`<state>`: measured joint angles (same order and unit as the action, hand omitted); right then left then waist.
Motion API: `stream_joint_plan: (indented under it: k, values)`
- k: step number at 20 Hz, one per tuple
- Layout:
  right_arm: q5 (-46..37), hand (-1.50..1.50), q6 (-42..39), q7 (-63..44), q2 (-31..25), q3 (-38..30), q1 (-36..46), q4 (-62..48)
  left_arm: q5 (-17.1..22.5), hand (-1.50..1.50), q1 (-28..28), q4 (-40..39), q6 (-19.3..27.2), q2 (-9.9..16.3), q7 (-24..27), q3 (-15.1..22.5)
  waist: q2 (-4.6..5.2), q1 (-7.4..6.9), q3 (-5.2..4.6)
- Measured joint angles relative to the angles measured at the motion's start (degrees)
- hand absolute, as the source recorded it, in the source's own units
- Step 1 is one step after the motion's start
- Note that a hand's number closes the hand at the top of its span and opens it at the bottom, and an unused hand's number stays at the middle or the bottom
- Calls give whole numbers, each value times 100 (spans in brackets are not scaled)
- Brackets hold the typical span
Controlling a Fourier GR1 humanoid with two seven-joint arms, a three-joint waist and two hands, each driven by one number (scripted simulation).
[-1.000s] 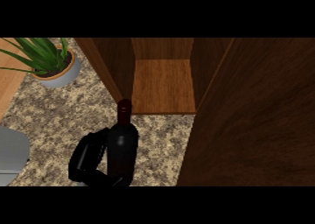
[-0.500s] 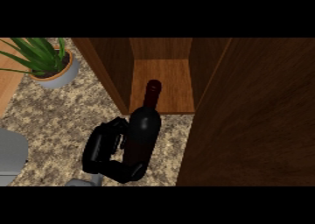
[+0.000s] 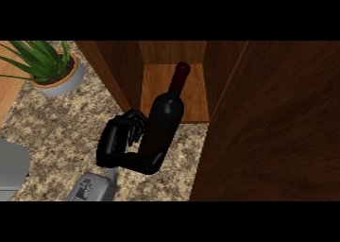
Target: Pick up the wine, place it into the cabinet and close the cabinet
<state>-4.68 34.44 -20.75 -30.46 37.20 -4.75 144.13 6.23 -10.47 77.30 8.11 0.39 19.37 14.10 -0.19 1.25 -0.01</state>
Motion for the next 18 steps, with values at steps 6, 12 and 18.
stream_joint_plan:
  k: [6,12,18]
  values:
    - [62,-150,-64,211,-7,-65,-126,-18,-23,150,-713,-709,62,8,-7,-196,10,13,0]
    - [124,-150,-175,265,-19,-174,-157,-33,201,150,-1506,-1533,346,-18,-3,-76,19,32,-2]
    - [183,-150,-247,350,0,-263,-188,-28,552,150,-2192,-2419,447,-33,262,-112,32,78,-3]
